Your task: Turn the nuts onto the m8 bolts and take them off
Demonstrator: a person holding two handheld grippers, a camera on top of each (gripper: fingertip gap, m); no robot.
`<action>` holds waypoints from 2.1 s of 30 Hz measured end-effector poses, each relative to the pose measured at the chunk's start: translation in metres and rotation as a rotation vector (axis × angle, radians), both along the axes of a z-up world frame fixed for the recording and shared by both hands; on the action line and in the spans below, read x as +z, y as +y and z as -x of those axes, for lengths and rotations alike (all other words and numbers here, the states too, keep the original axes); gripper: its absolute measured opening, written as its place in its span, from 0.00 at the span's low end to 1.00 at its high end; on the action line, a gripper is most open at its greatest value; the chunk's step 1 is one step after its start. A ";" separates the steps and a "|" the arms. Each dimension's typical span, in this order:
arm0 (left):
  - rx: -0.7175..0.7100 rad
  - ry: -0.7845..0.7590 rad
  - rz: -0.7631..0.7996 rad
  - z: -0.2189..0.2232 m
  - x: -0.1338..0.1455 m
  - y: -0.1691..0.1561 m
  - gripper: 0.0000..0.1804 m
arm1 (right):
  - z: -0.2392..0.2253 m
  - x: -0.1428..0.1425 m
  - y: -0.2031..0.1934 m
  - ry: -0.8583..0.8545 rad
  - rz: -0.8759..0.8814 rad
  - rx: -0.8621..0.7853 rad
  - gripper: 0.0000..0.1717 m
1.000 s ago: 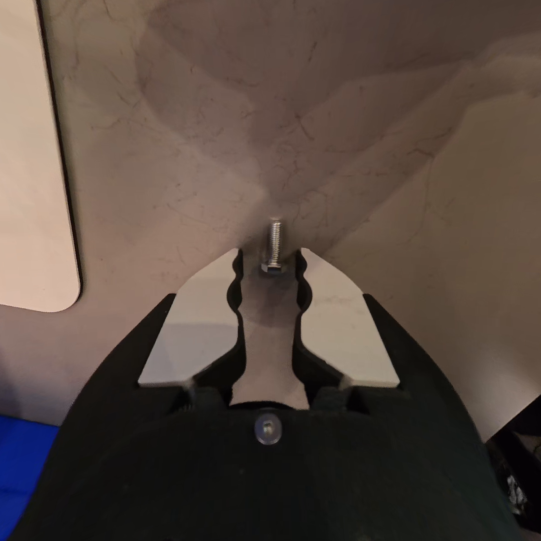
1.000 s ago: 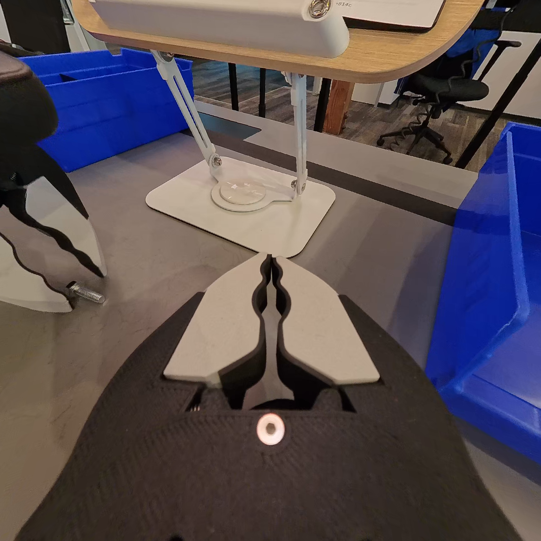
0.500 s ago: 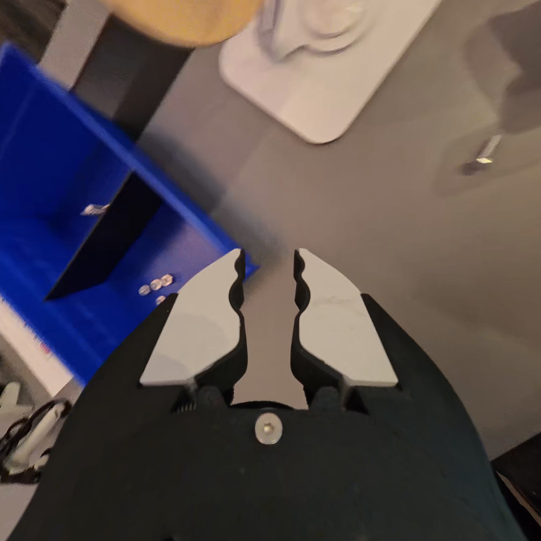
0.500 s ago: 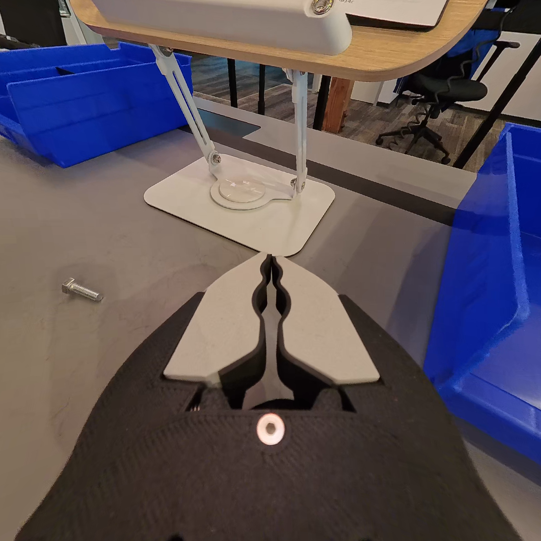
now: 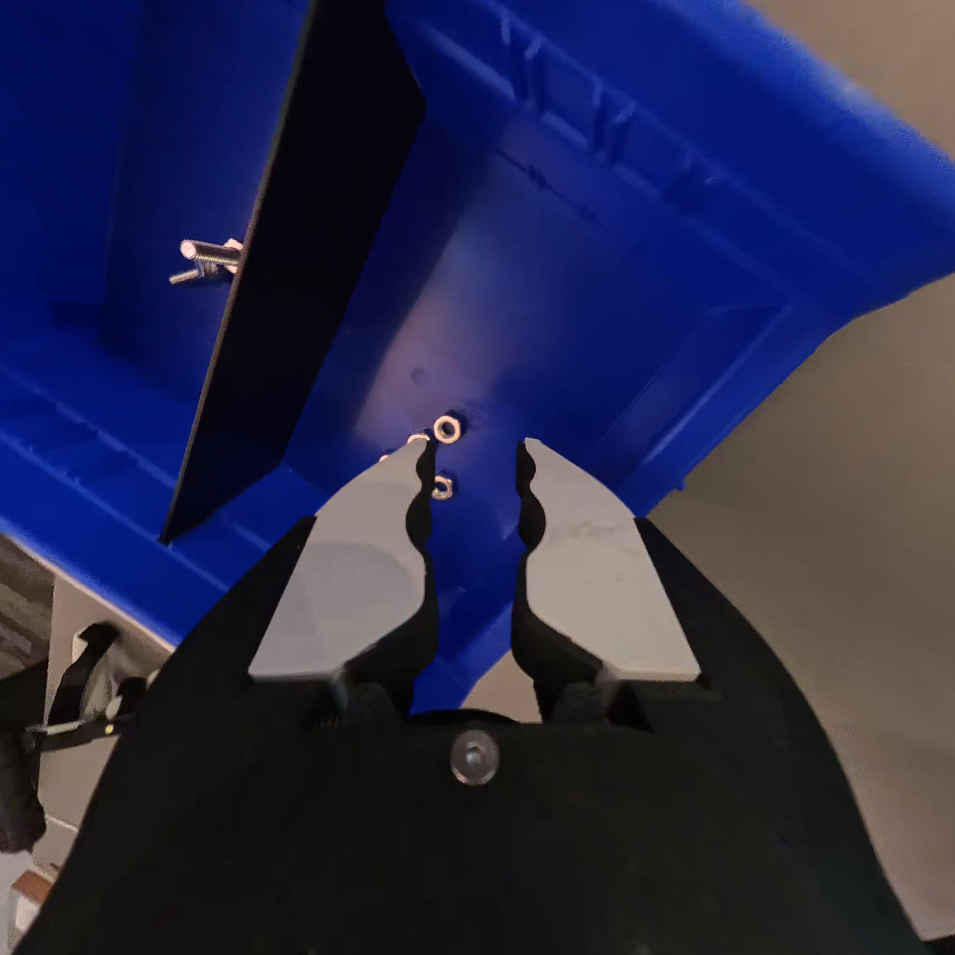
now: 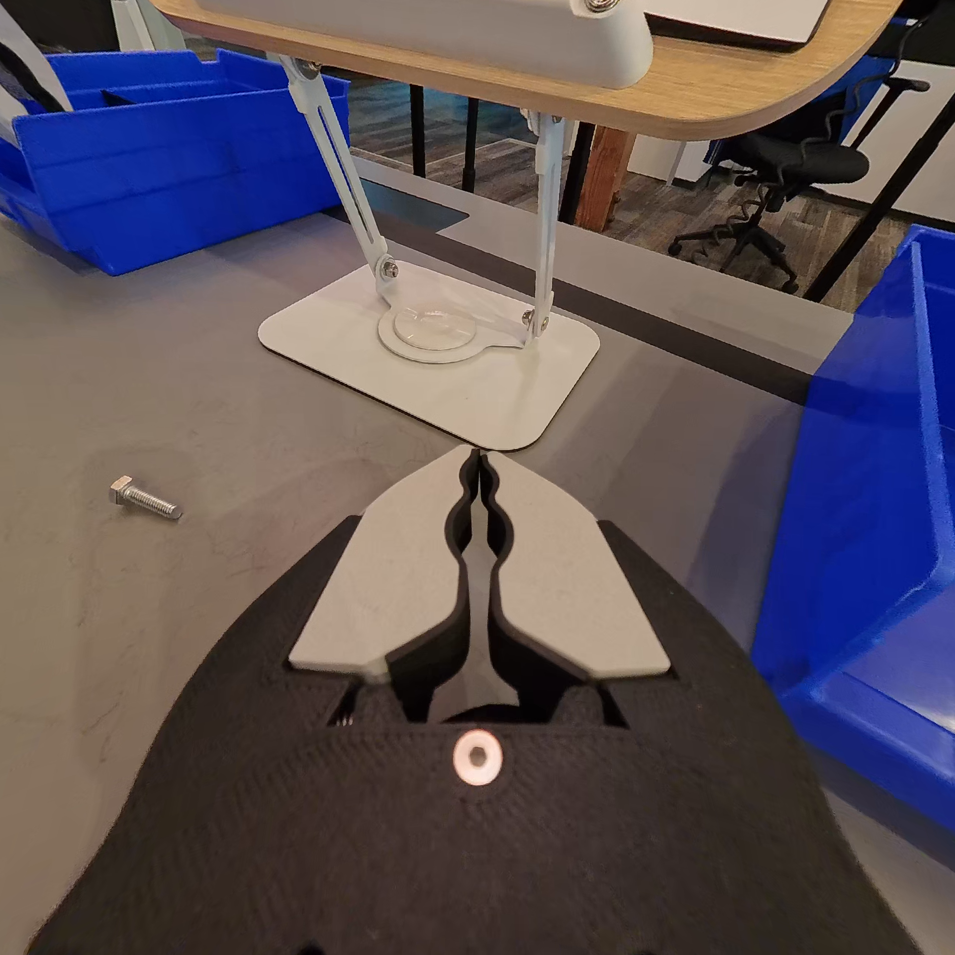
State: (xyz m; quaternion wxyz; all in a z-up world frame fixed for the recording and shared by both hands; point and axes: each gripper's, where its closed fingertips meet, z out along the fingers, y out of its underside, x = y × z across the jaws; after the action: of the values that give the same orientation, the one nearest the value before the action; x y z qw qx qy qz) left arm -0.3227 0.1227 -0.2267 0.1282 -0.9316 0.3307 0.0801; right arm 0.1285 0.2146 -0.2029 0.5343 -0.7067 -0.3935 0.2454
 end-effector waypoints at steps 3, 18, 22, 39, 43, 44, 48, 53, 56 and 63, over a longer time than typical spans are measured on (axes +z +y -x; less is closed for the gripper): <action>-0.053 0.019 0.036 0.007 -0.012 0.004 0.16 | 0.001 -0.001 -0.001 -0.005 -0.001 0.004 0.00; -0.158 0.042 0.200 0.026 -0.039 0.007 0.15 | 0.004 -0.004 -0.003 -0.030 -0.003 0.025 0.00; -0.163 0.059 0.226 0.028 -0.044 0.009 0.15 | 0.004 -0.004 -0.004 -0.032 -0.004 0.029 0.00; -0.111 0.061 0.254 0.028 -0.041 0.005 0.08 | 0.004 -0.003 -0.005 -0.023 -0.002 0.038 0.00; -0.107 0.064 0.141 0.022 -0.004 0.006 0.08 | 0.004 -0.003 -0.005 -0.023 0.001 0.038 0.00; -0.113 0.076 0.116 0.019 0.009 0.003 0.08 | 0.004 -0.003 -0.005 -0.023 0.001 0.038 0.00; -0.144 0.112 0.031 0.002 0.052 -0.025 0.08 | 0.004 -0.003 -0.005 -0.021 0.002 0.040 0.00; -0.198 0.078 -0.049 -0.050 0.075 -0.070 0.08 | 0.005 -0.003 -0.005 -0.024 0.001 0.041 0.00; -0.263 0.039 -0.084 -0.104 0.069 -0.088 0.08 | 0.005 -0.003 -0.006 -0.027 -0.003 0.043 0.00; -0.416 -0.193 -0.072 -0.267 0.031 -0.074 0.08 | 0.005 -0.004 -0.006 -0.035 -0.008 0.043 0.00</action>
State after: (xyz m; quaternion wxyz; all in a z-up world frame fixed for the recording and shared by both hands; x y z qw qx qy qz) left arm -0.0554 0.0485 -0.1957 0.2062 -0.8415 0.4987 -0.0257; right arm 0.1232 0.2083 -0.2066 0.5248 -0.7000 -0.4190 0.2429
